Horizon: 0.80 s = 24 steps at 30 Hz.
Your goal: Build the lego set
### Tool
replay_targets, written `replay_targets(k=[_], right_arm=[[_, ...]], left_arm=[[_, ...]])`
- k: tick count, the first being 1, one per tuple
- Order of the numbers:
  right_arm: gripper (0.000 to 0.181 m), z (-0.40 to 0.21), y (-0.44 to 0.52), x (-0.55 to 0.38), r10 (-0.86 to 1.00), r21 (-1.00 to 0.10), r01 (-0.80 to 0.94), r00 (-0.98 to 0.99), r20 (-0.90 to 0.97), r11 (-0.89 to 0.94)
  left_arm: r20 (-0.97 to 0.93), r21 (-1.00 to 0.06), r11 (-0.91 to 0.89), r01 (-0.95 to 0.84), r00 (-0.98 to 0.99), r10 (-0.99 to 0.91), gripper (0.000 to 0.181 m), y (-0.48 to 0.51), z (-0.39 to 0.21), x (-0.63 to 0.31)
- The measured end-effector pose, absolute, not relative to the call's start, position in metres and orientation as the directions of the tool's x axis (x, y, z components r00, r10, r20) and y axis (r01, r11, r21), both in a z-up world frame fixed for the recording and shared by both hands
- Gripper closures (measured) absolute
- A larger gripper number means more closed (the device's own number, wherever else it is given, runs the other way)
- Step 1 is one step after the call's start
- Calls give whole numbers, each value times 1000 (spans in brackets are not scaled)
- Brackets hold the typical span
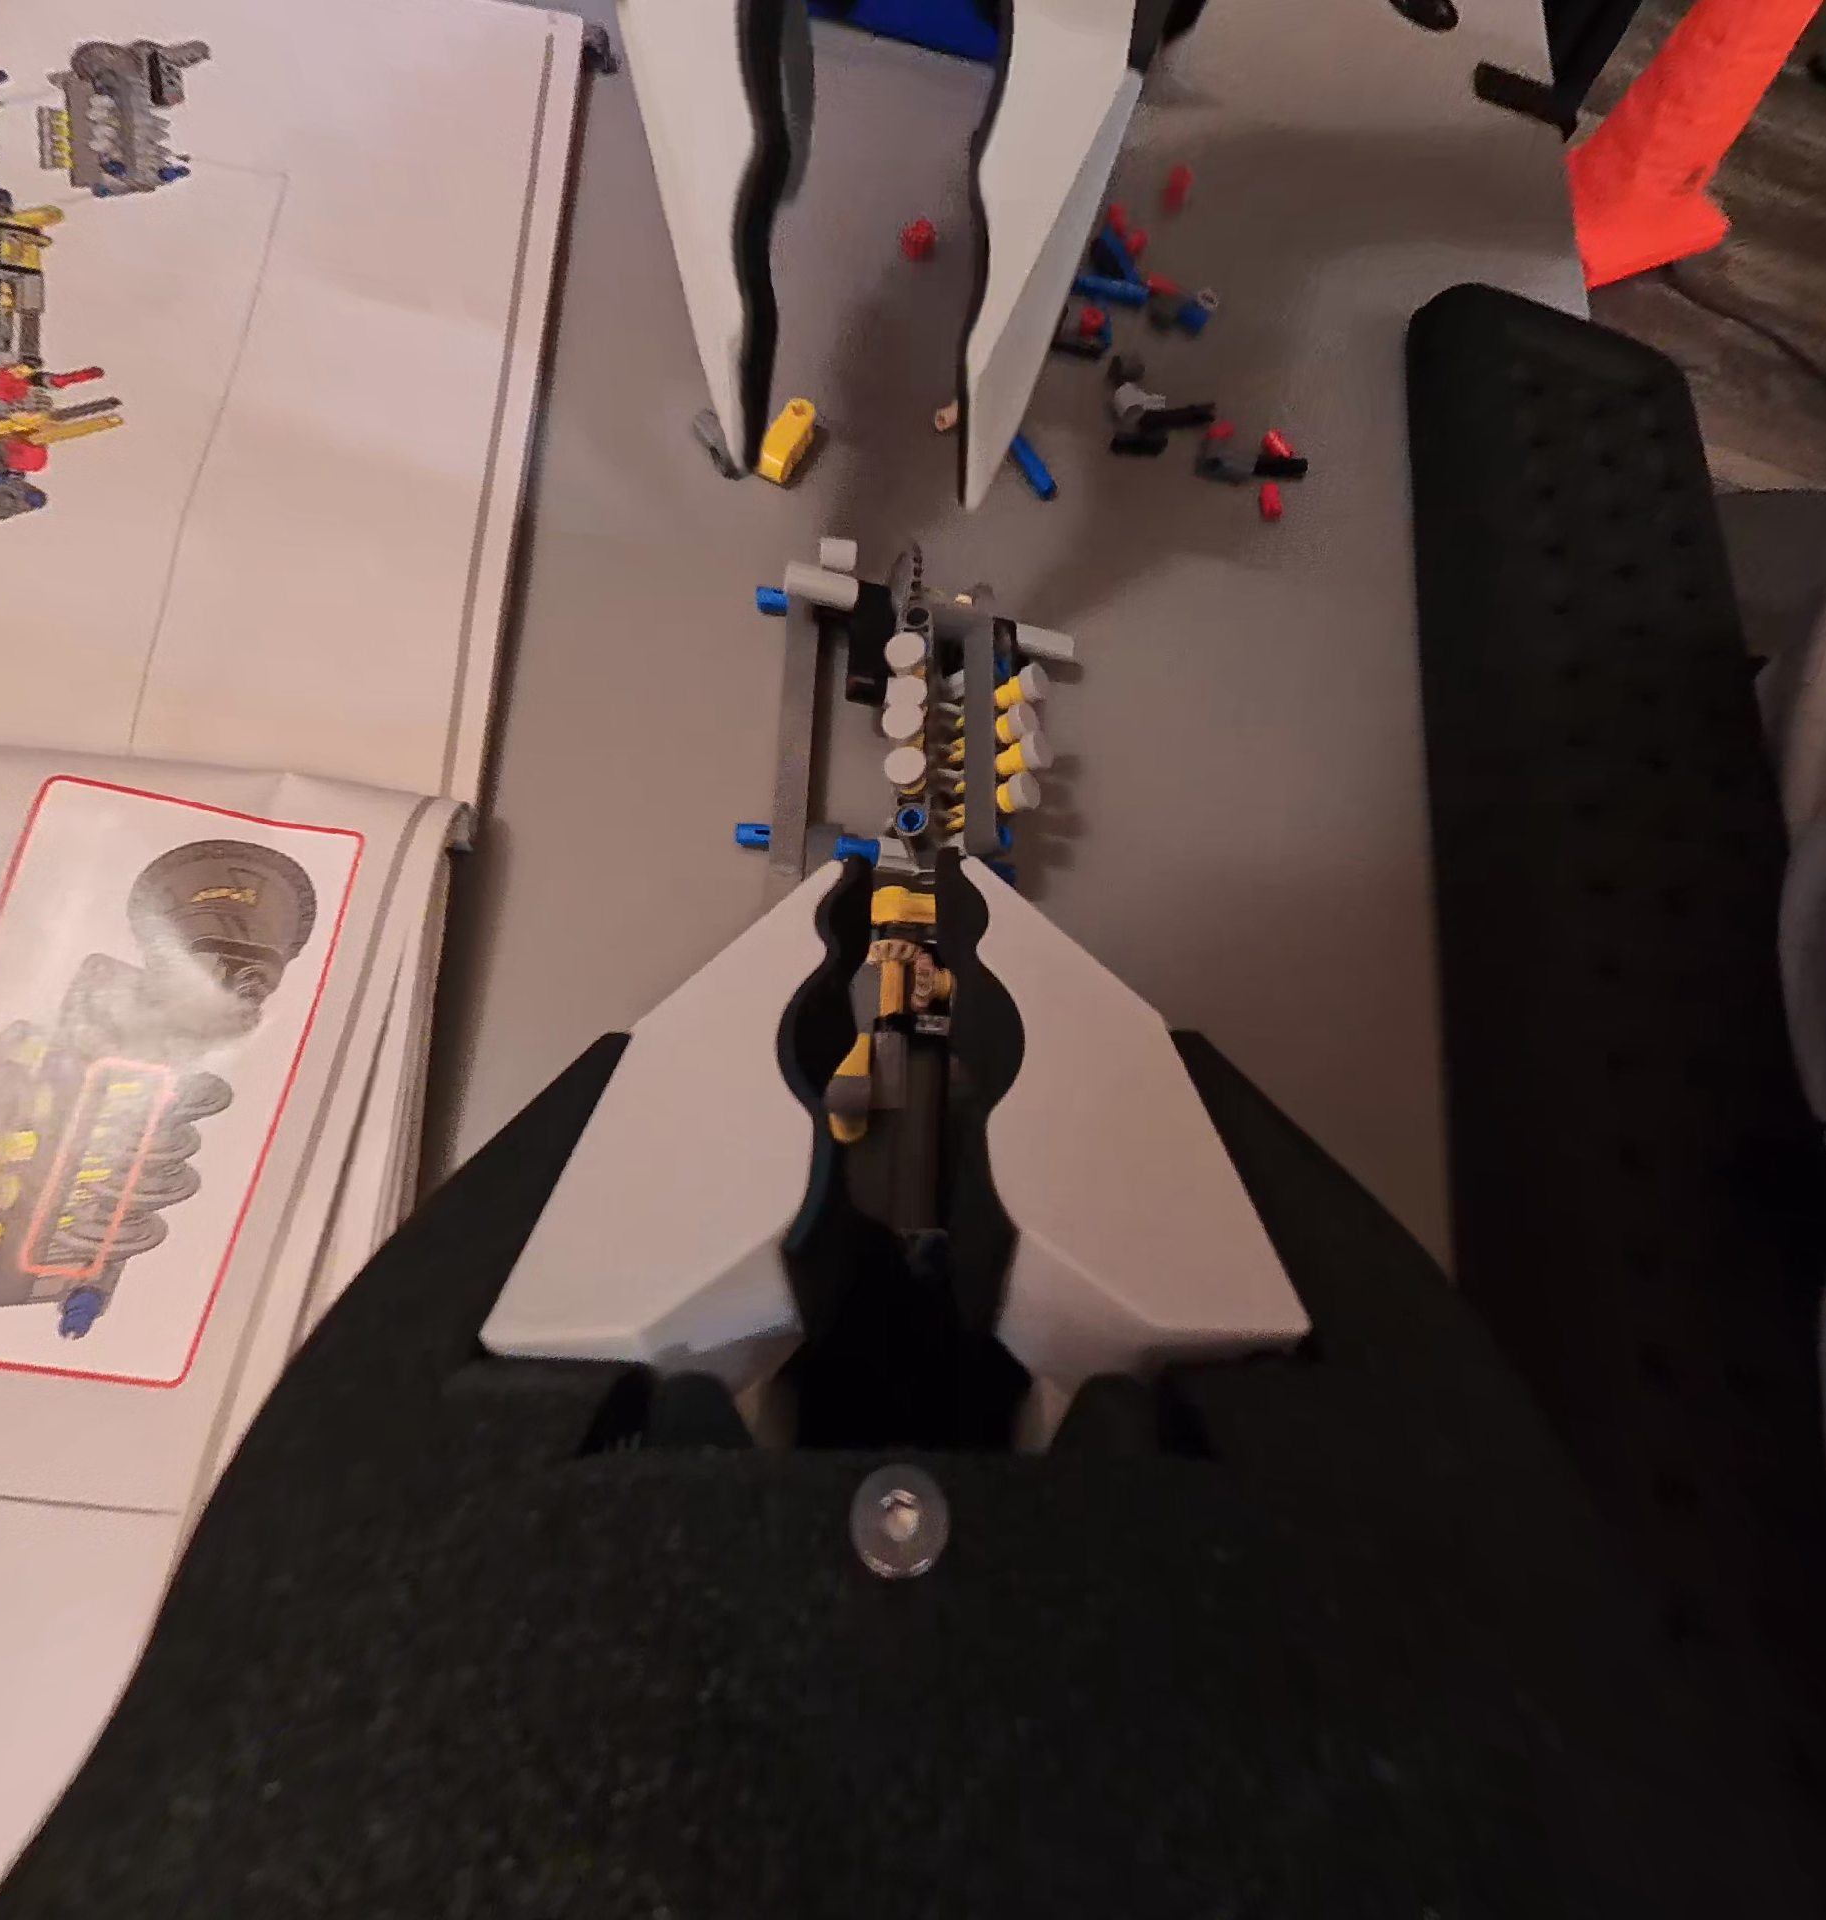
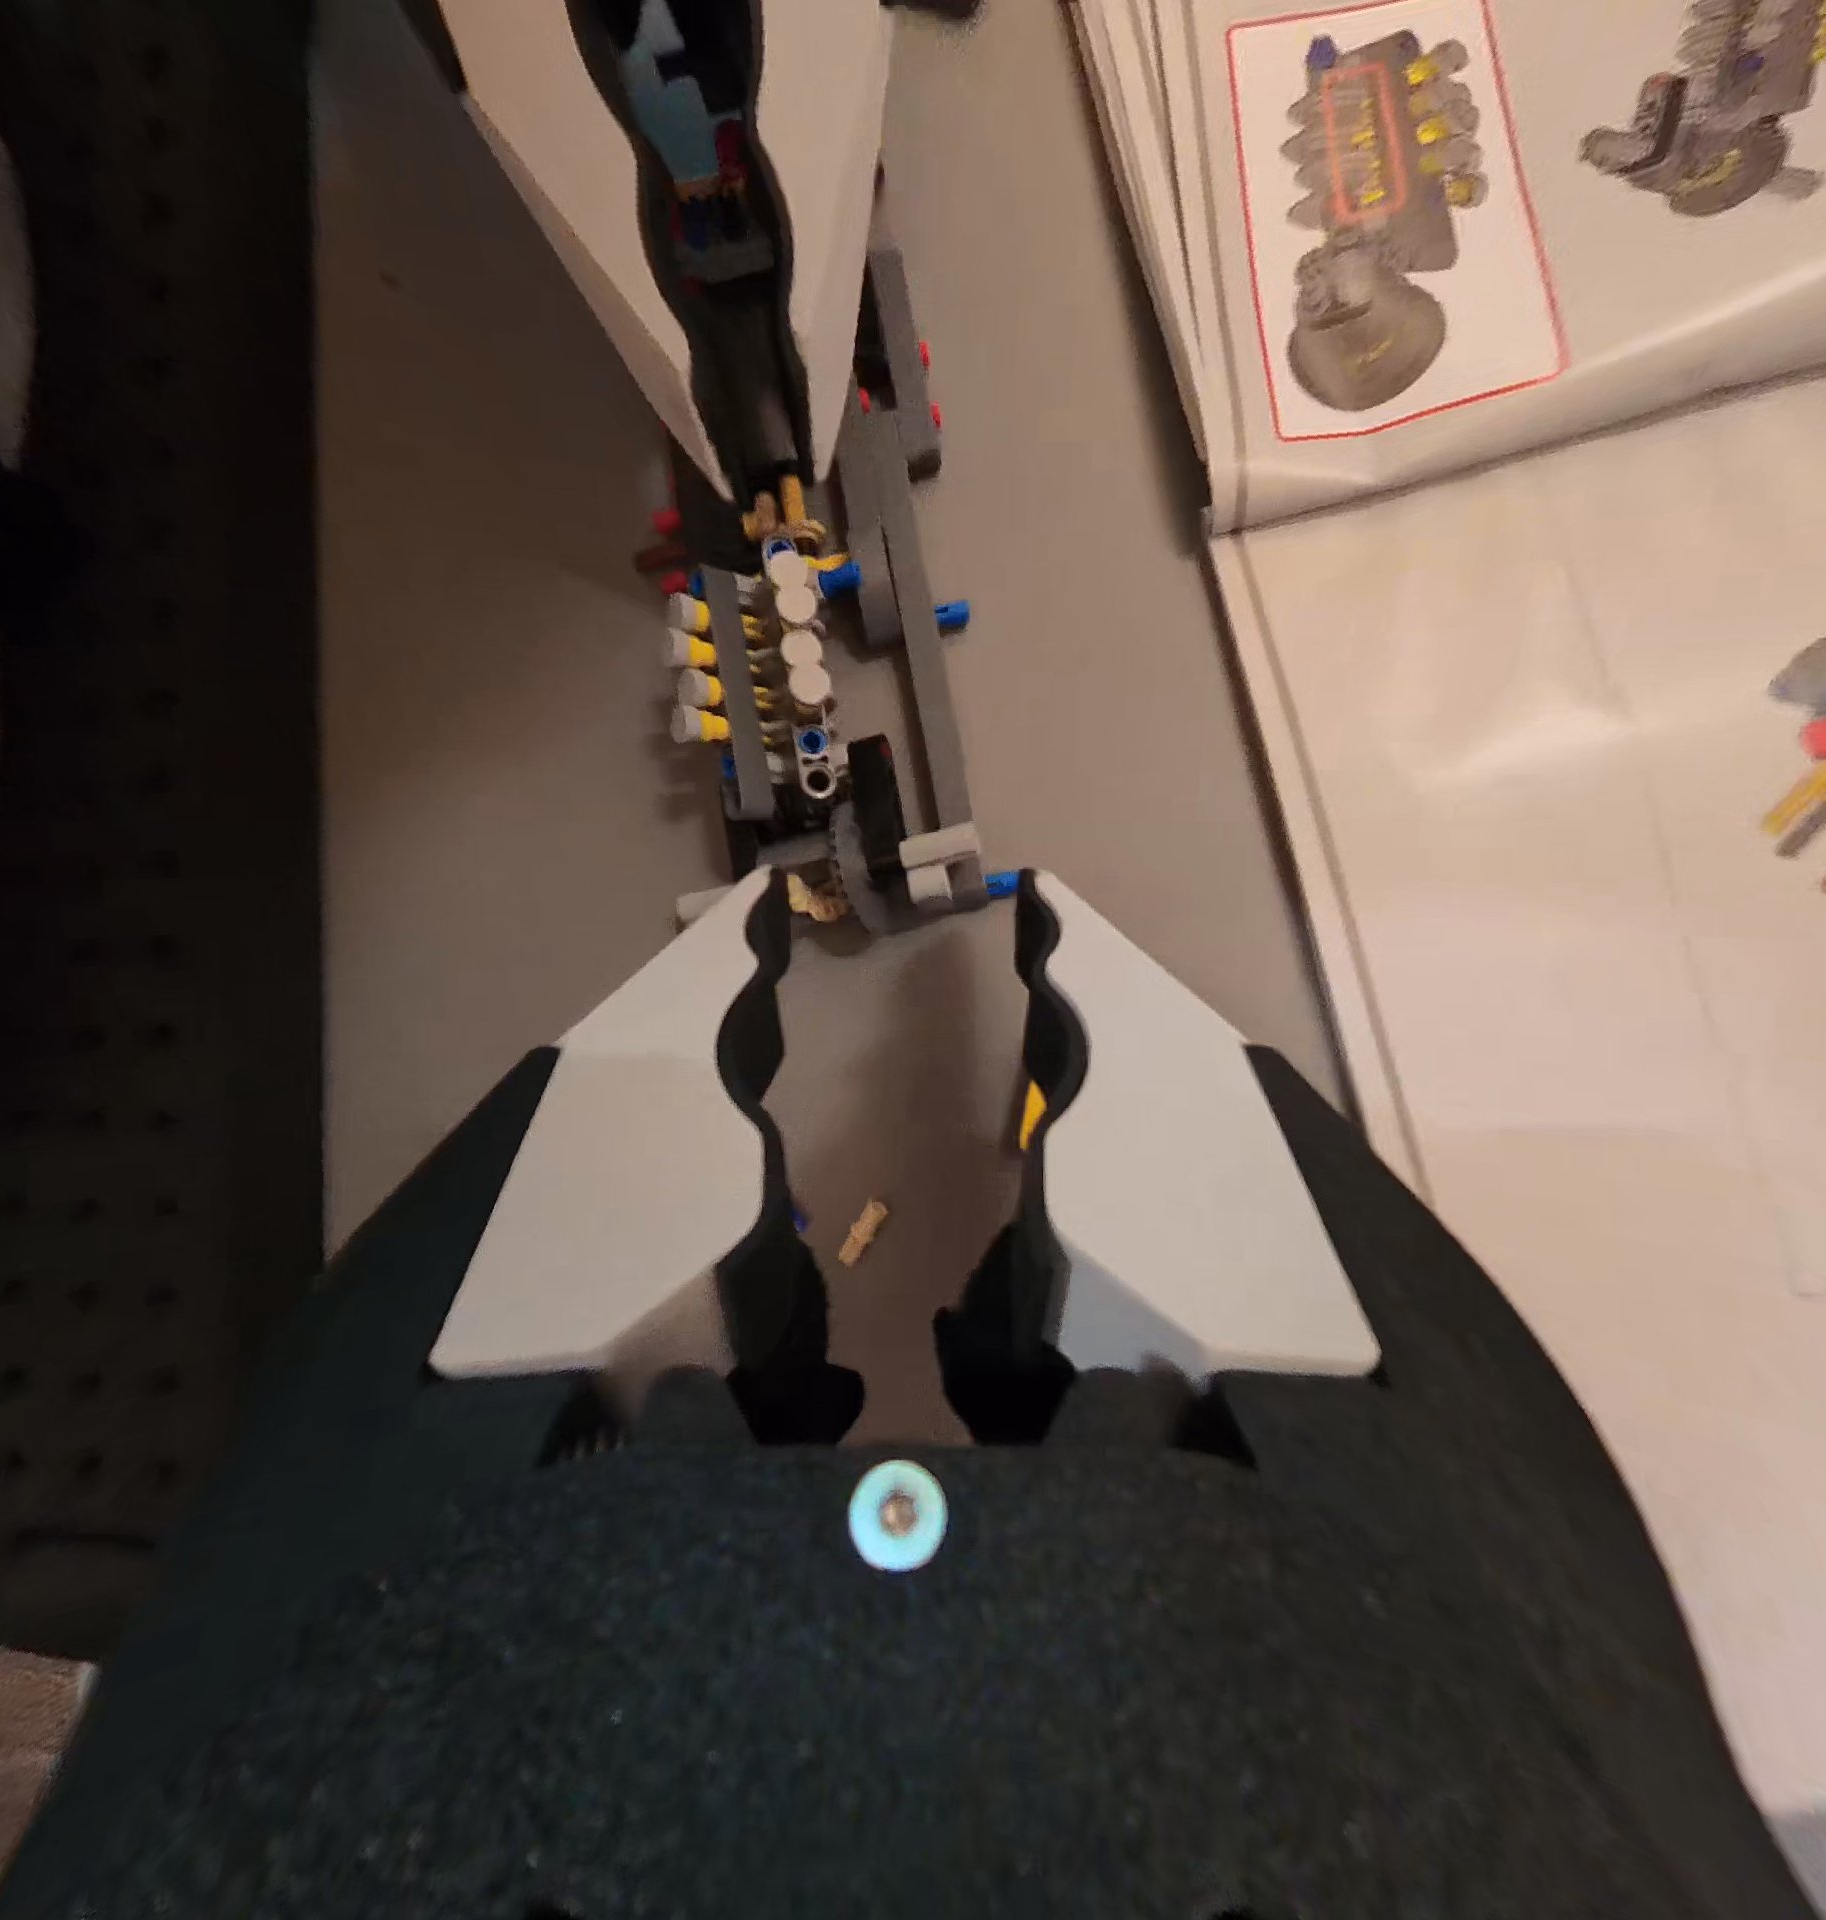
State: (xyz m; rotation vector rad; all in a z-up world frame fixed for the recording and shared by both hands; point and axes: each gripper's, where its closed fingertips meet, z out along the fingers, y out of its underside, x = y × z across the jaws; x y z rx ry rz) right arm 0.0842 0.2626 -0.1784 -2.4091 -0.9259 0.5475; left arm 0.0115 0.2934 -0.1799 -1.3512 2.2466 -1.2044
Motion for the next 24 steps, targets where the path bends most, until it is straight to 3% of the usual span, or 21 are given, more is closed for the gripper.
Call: replay_targets(k=[4, 16, 24], right_arm=[[158, -180, 263, 76, 748, -590, 528, 628, -213, -611], [164, -197, 256, 70, 807, -408, 707, 570, -155, -578], [176, -199, 249, 67, 829, -372, 748, 545, -126, -549]], left_arm=[[165, -775, 207, -597, -507, -846, 171, 316, -177, 9], [250, -808, 20, -589, -374, -893, 169, 375, -168, -2], [170, -782, 115, -613, -387, -906, 169, 375, -184, -5]])
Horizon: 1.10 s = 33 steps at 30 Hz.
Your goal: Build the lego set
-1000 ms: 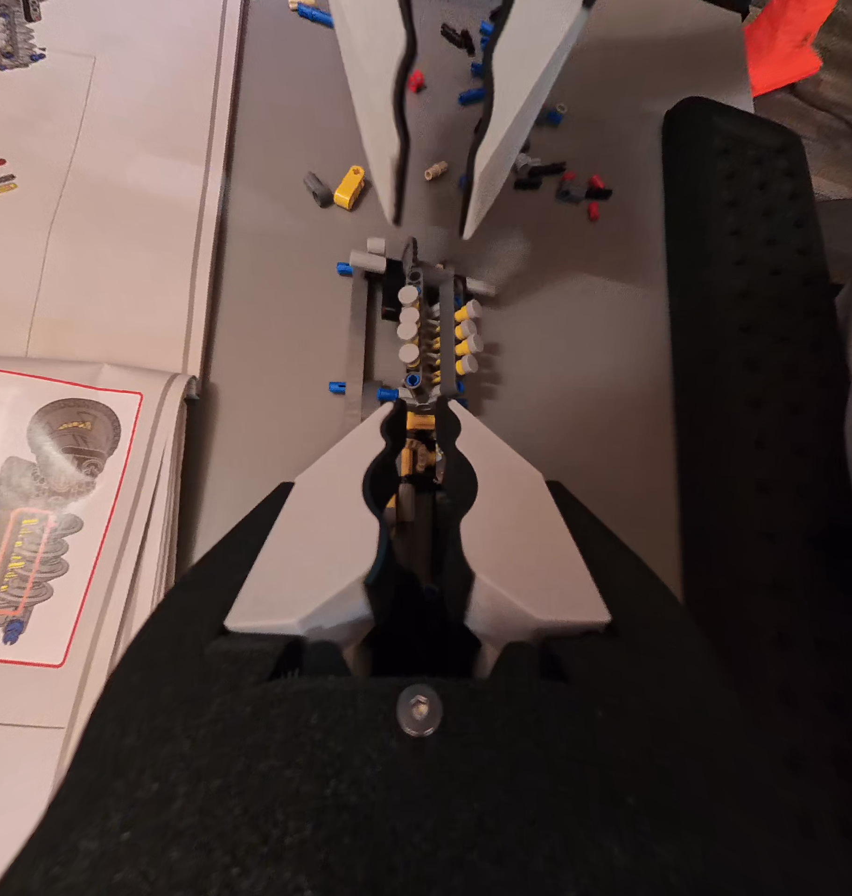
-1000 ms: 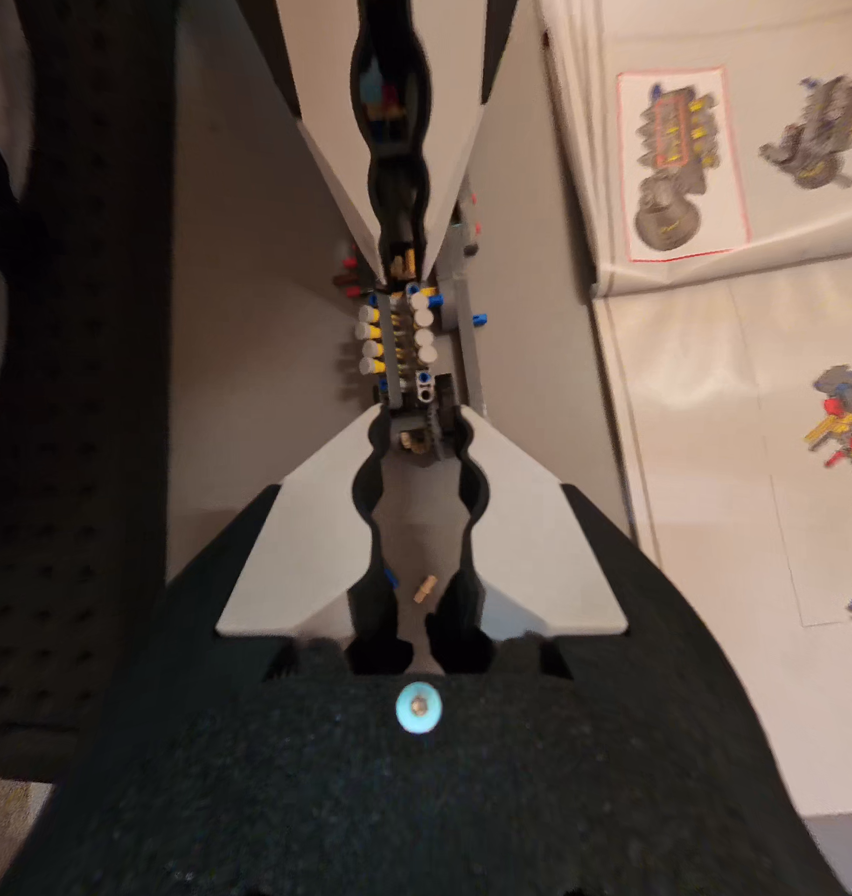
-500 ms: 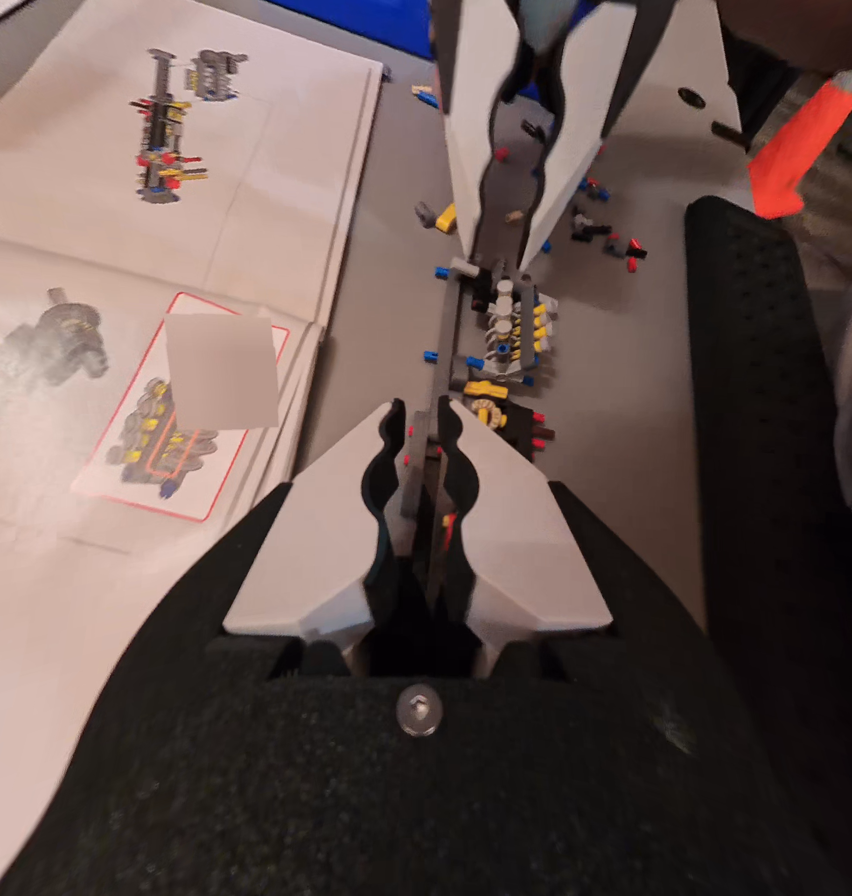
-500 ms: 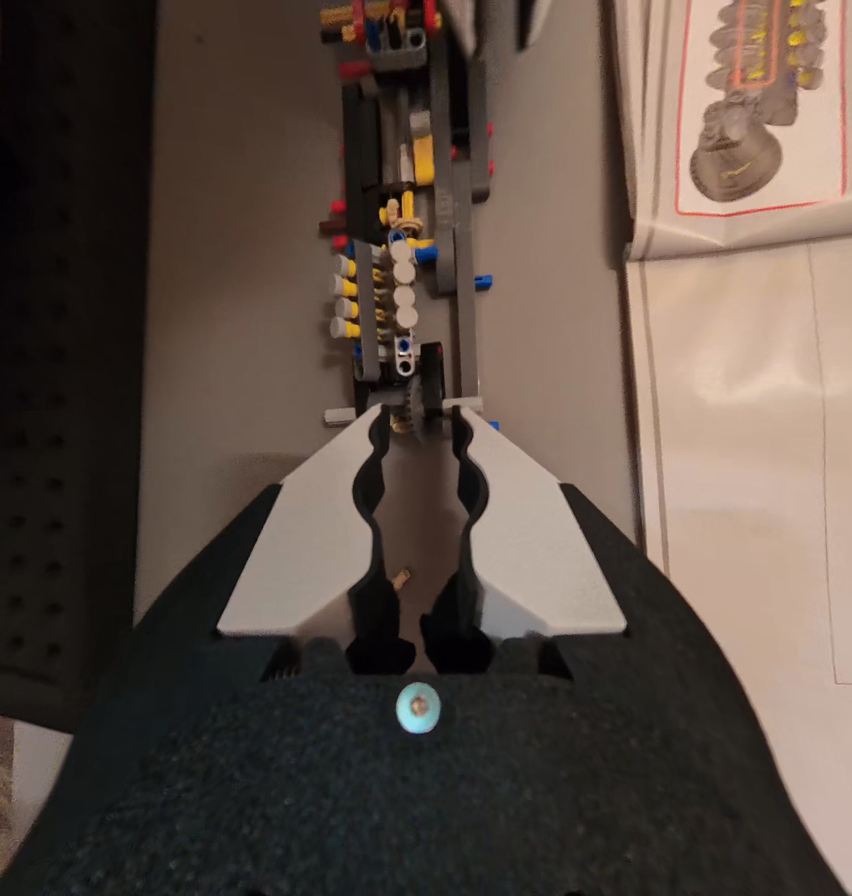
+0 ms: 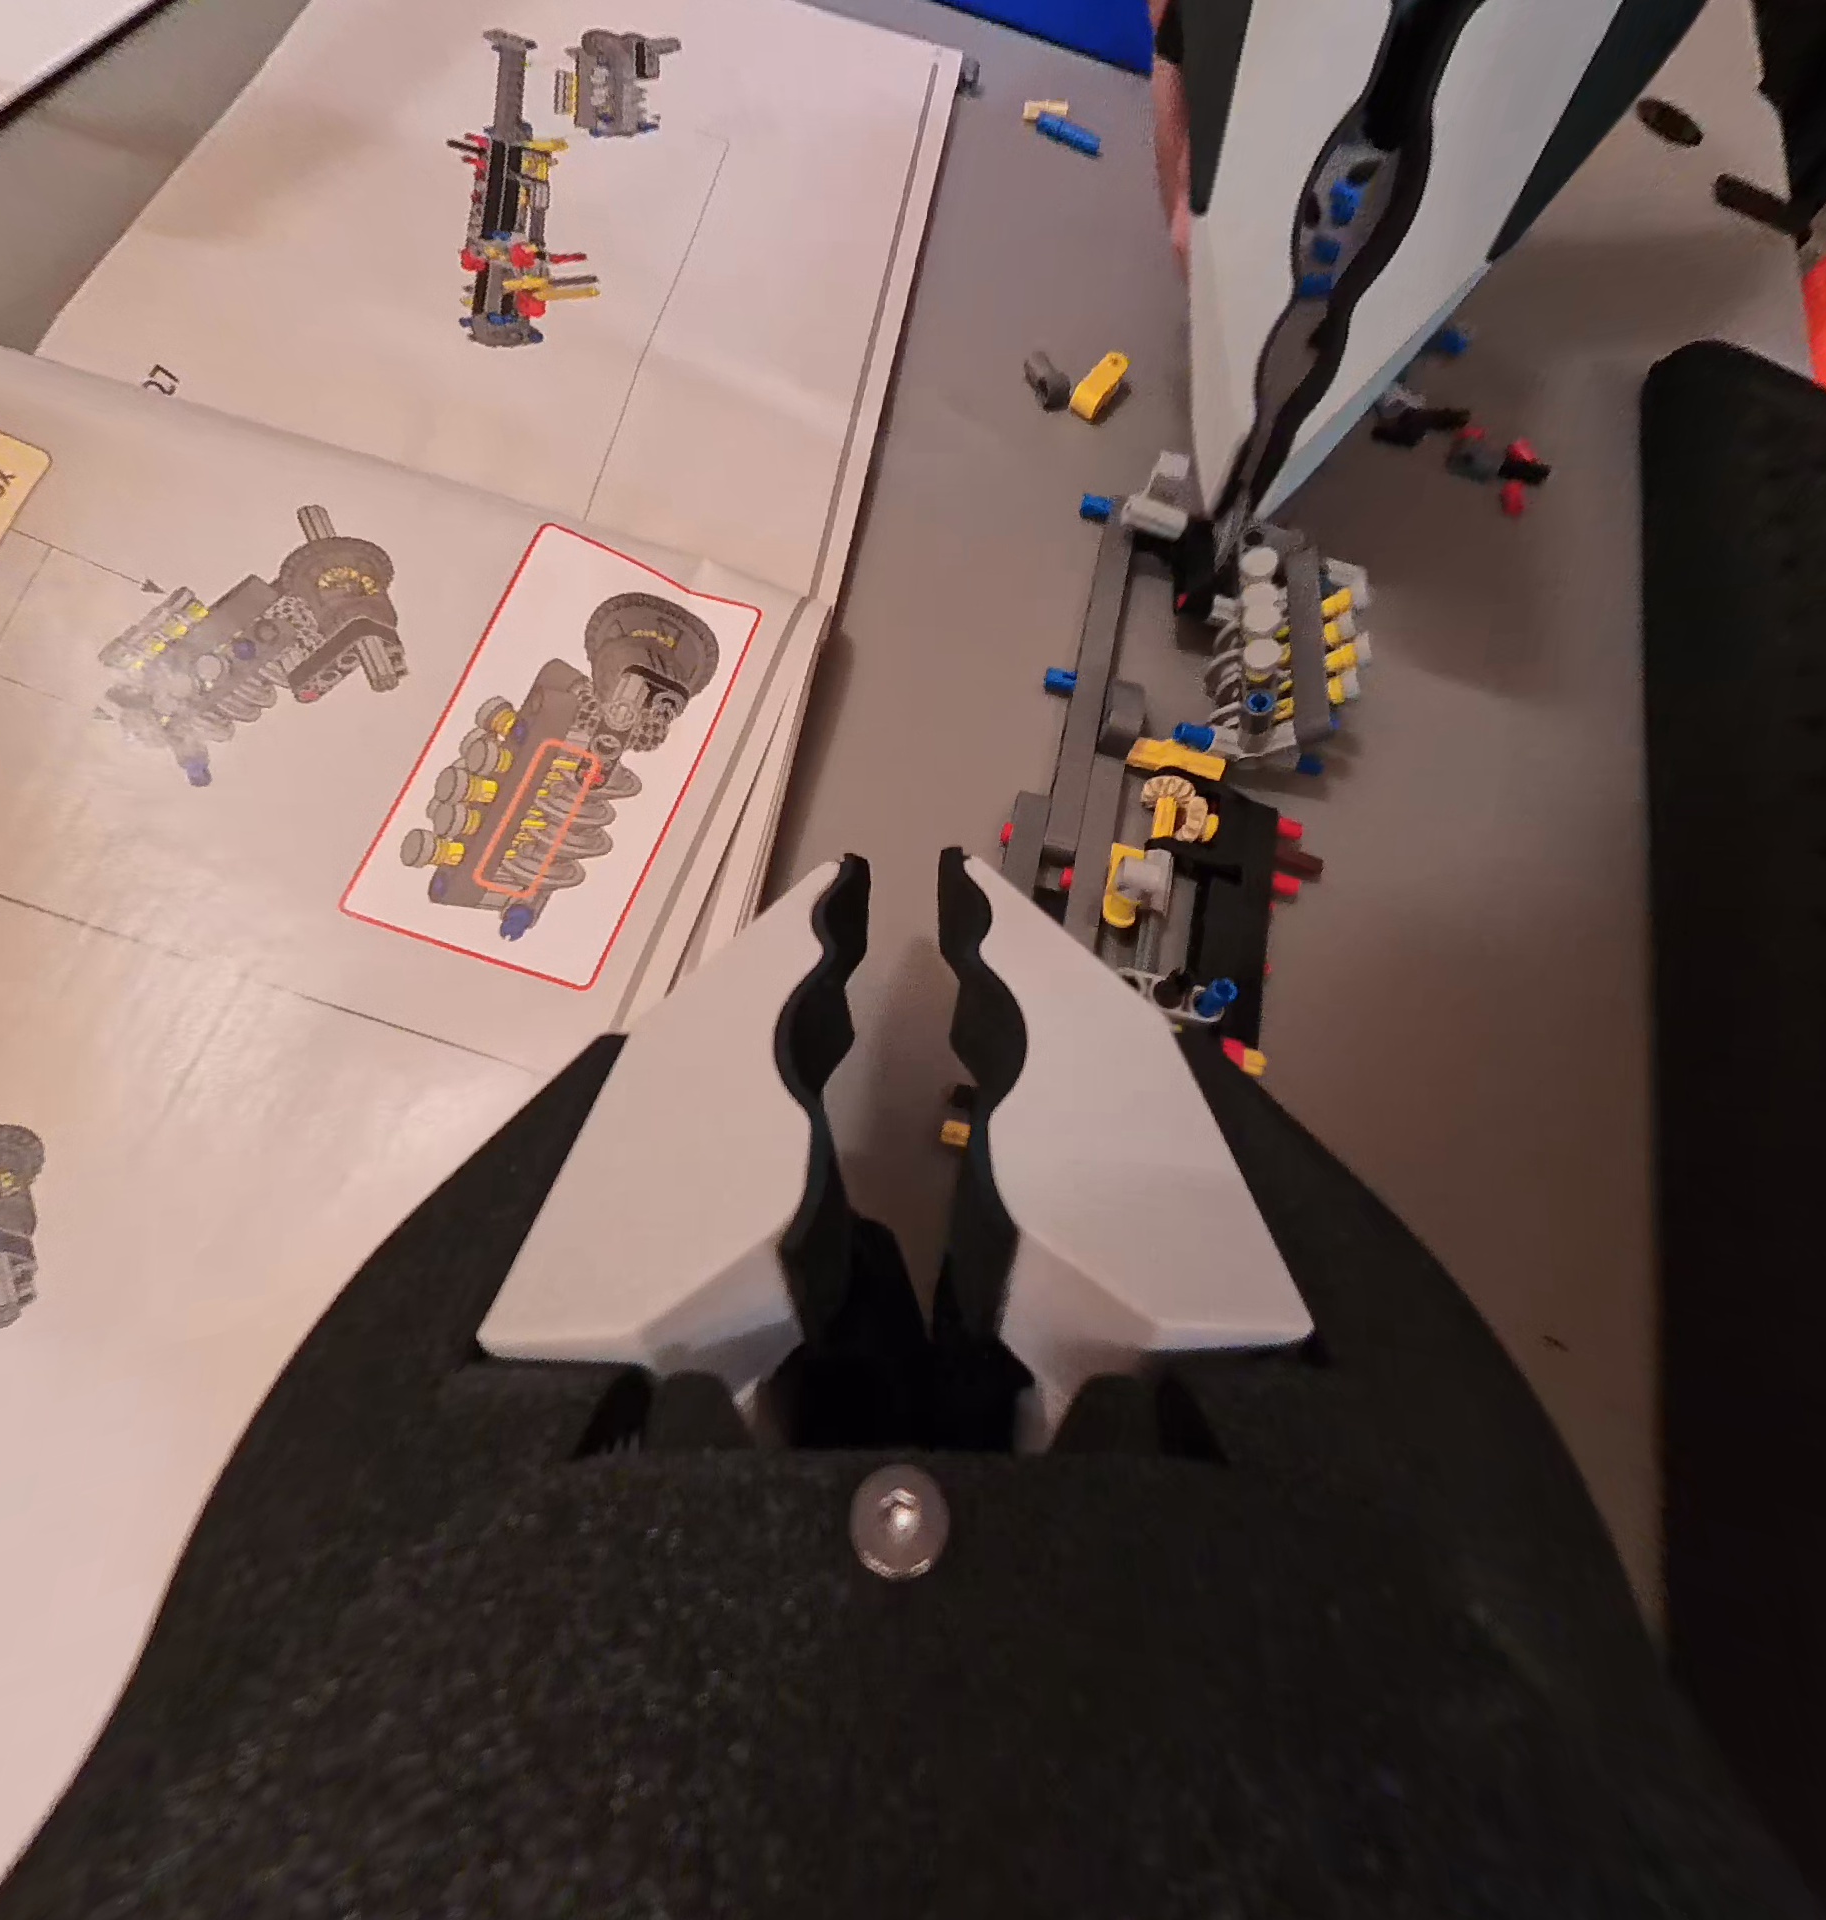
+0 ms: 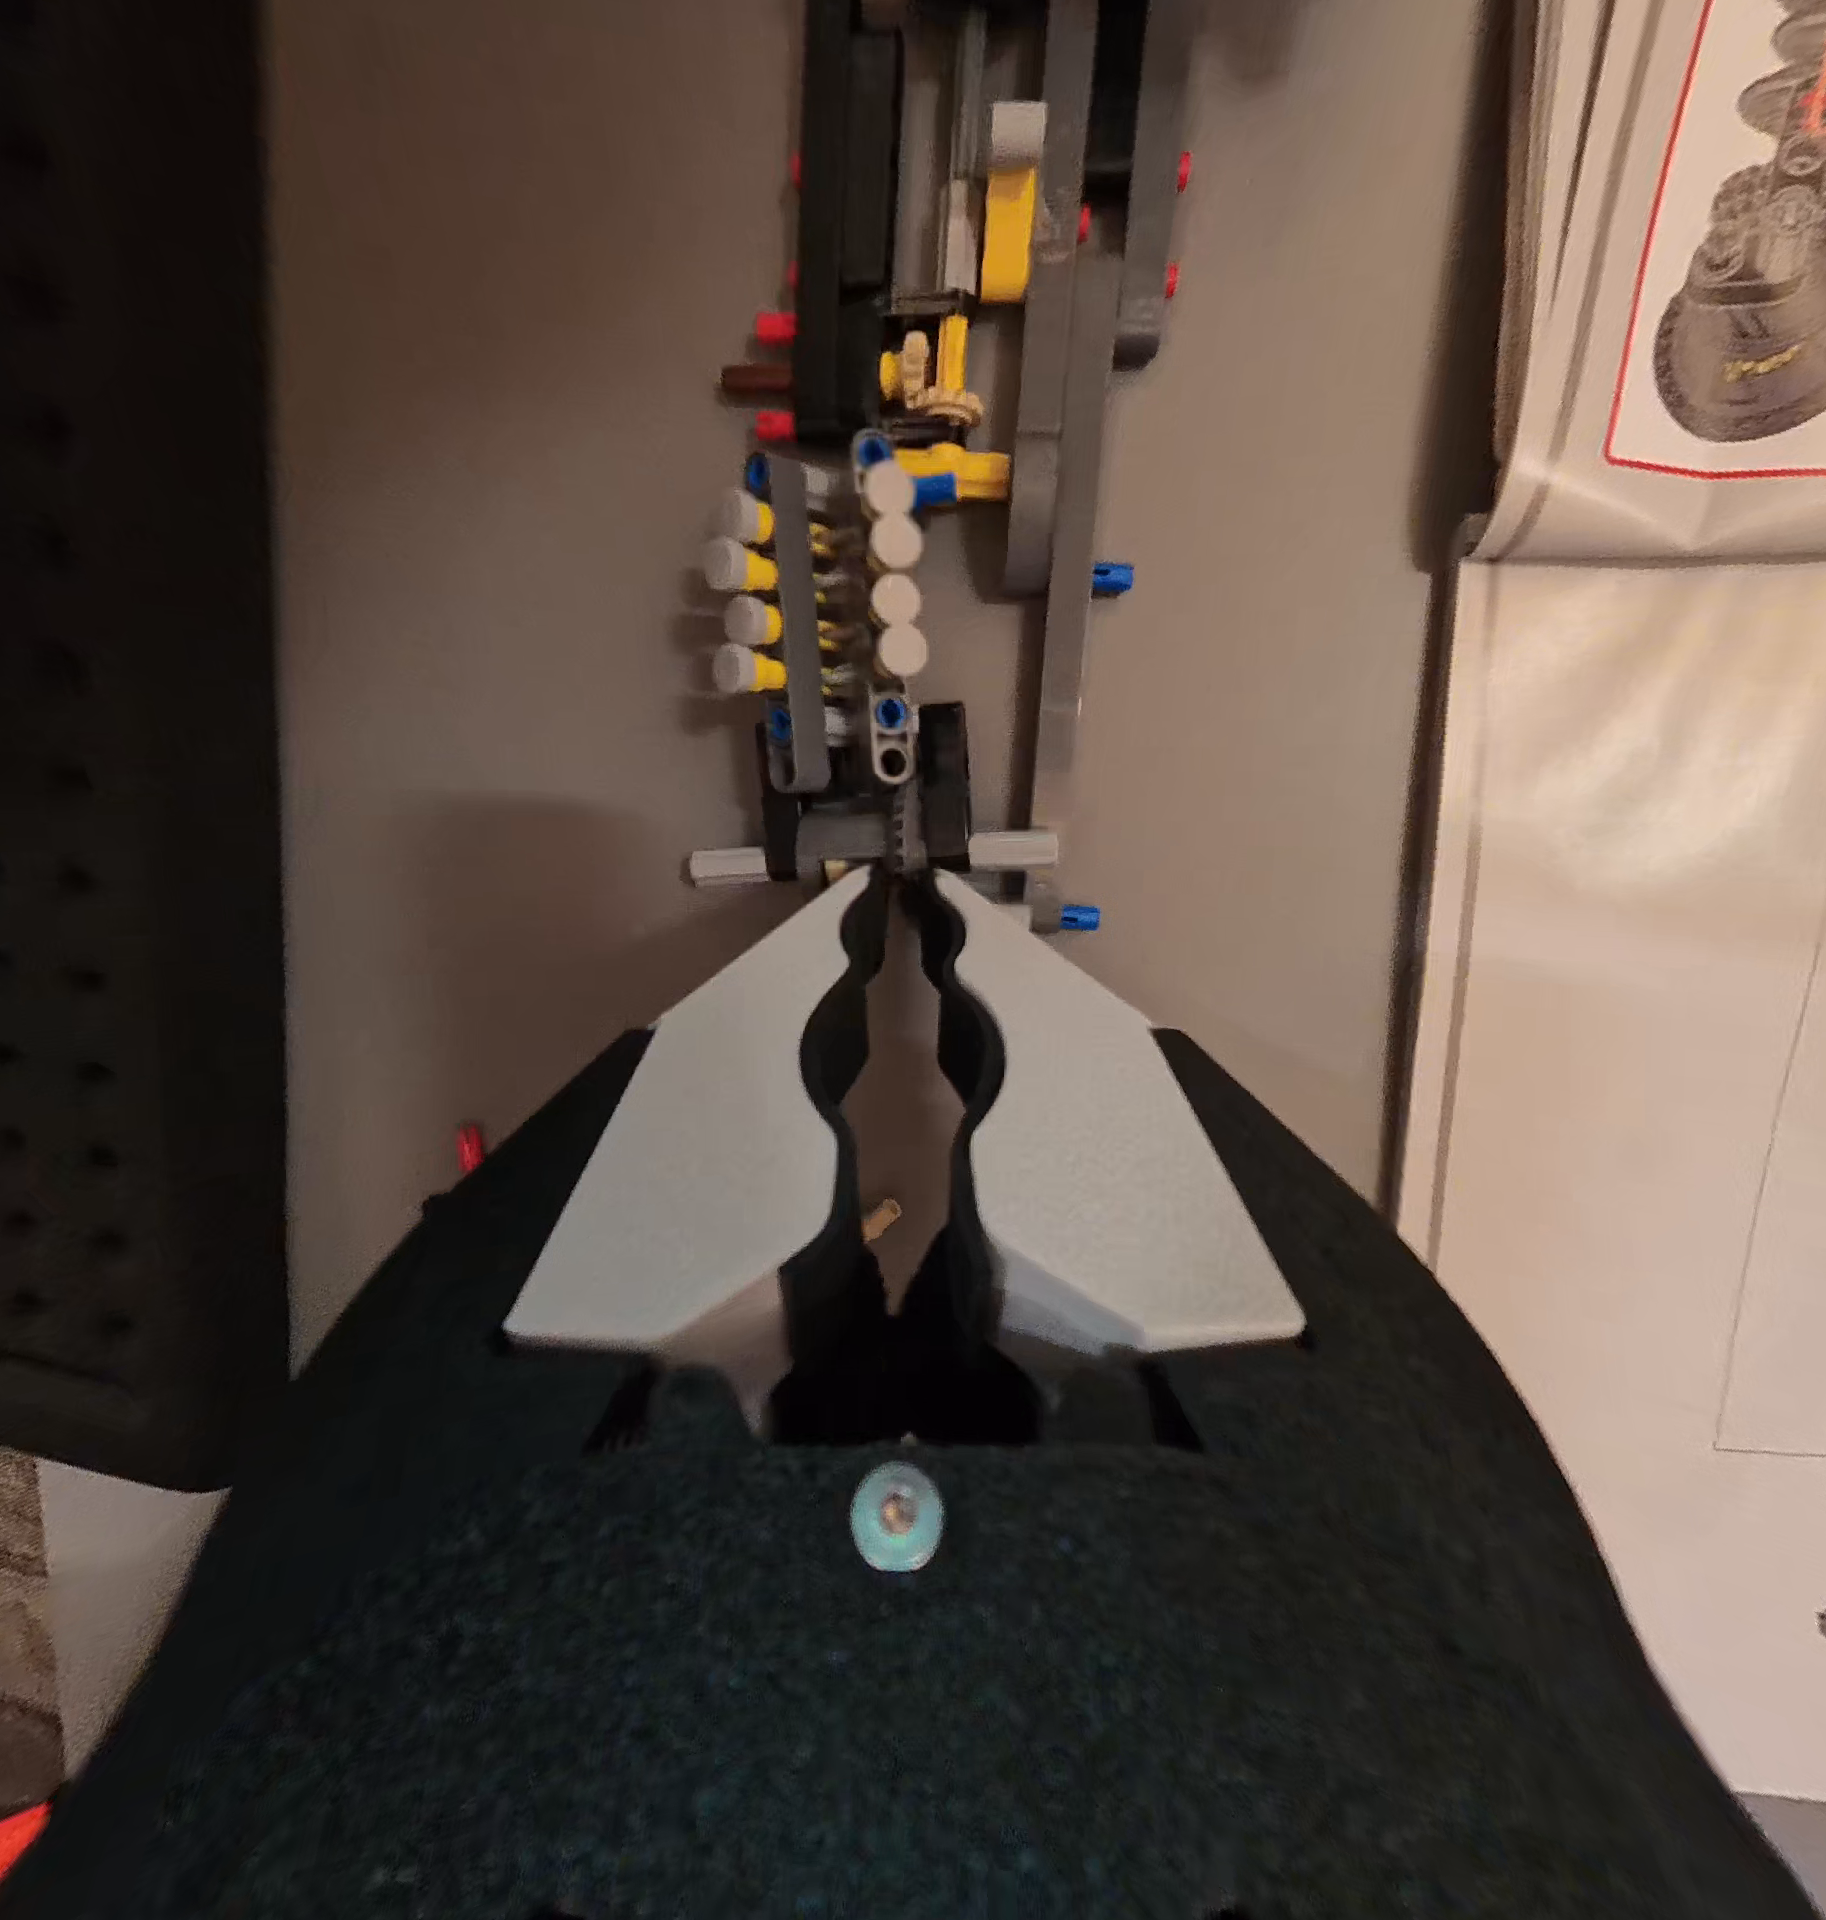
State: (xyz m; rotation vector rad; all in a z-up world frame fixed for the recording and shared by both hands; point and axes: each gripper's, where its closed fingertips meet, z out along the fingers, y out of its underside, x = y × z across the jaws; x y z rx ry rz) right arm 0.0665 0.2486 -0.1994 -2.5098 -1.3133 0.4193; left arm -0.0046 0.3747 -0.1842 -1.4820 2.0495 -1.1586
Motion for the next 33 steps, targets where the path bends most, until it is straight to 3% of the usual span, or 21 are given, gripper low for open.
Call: replay_targets(k=[6, 16, 25, 33], right_arm=[[179, -197, 251, 70, 770, -350, 690, 609, -193, -634], [179, -187, 256, 66, 821, -290, 768, 537, -194, -571], [180, -170, 270, 62, 846, -459, 711, 445, -294, -534], [180, -149, 272, 54, 867, -635, 592, 382, -321, -496]], left_arm=[[169, -781, 118, -613, -389, -906, 169, 373, -185, -4], [180, -766, 166, -622, -454, -873, 159, 359, -192, -8], [213, -760, 164, -629, -479, -851, 157, 350, -194, -7], [167, -832, 187, -523, -558, -813, 164, 331, -165, -8]])
